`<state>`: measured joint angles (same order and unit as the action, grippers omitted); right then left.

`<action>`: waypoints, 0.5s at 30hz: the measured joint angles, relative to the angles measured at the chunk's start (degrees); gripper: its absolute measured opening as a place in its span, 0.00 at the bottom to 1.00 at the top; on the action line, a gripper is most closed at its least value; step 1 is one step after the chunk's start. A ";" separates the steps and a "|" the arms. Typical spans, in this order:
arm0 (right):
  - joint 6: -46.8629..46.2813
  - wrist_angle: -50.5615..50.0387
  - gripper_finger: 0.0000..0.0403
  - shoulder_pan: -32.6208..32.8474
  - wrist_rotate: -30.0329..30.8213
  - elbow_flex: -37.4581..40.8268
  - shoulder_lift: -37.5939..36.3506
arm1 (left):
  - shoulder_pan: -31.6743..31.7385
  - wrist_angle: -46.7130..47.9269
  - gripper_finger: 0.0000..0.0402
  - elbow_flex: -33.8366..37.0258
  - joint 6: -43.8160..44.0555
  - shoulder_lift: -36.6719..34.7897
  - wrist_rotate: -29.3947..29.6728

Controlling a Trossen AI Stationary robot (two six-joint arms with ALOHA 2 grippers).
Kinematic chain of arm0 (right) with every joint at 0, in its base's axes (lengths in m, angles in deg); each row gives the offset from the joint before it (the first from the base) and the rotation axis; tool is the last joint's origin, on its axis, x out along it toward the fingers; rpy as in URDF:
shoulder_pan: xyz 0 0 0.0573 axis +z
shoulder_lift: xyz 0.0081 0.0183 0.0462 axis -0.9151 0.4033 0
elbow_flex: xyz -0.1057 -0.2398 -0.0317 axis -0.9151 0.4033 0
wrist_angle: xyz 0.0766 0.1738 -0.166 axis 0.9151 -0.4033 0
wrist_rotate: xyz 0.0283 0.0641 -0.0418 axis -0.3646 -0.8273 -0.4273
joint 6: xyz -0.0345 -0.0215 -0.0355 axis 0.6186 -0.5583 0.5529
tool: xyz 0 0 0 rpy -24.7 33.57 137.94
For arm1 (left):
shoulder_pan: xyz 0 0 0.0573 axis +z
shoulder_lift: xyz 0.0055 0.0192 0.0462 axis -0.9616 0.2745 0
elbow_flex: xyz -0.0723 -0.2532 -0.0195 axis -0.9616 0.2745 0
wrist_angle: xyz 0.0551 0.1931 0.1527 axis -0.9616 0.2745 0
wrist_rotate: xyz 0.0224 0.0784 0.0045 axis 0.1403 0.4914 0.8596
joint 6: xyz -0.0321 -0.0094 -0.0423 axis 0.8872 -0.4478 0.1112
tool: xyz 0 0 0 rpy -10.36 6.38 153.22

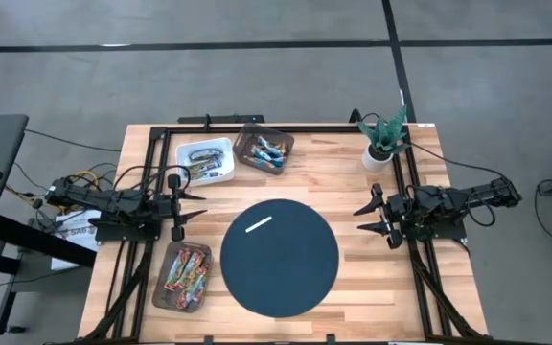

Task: Pick and place Granola Bars by type
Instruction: Return to Home Position

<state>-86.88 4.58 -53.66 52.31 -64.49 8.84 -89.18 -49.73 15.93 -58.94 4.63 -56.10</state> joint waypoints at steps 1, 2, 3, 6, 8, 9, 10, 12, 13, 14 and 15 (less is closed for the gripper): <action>0.00 -0.01 0.44 0.00 0.00 0.00 0.02 | 0.00 0.02 0.36 0.00 0.07 0.00 0.01; 0.00 -0.01 0.44 -0.02 0.00 0.00 0.02 | 0.00 0.02 0.36 -0.01 0.07 0.00 -0.01; 0.00 -0.01 0.44 0.00 0.00 0.00 0.01 | 0.00 0.04 0.36 -0.01 0.04 0.00 0.01; 0.00 0.00 0.44 -0.01 0.00 0.00 0.01 | 0.00 0.07 0.36 0.00 -0.32 0.00 0.01; 0.00 0.00 0.44 0.00 0.00 0.00 0.02 | 0.00 0.07 0.36 -0.01 -0.42 0.00 0.01; 0.00 -0.02 0.44 0.00 0.00 0.00 0.00 | 0.00 0.07 0.36 -0.01 -0.39 0.00 0.01; 0.00 0.00 0.44 -0.01 0.00 0.00 0.01 | 0.00 0.07 0.36 0.01 -0.31 0.00 0.03; 0.00 0.00 0.44 0.00 0.00 0.00 0.02 | 0.00 0.09 0.36 0.01 -0.17 0.00 0.03; 0.00 -0.01 0.44 -0.02 0.00 0.00 0.01 | 0.00 0.09 0.36 0.01 -0.15 0.00 0.03; 0.00 0.00 0.44 0.00 0.00 0.00 0.02 | 0.00 0.09 0.36 0.01 -0.09 0.00 0.03; 0.00 0.00 0.44 -0.01 0.00 0.00 0.01 | 0.00 0.09 0.36 0.01 -0.02 0.00 0.03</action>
<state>-86.88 4.58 -53.67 52.31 -64.49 8.85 -89.18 -49.64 15.94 -58.96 4.63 -56.07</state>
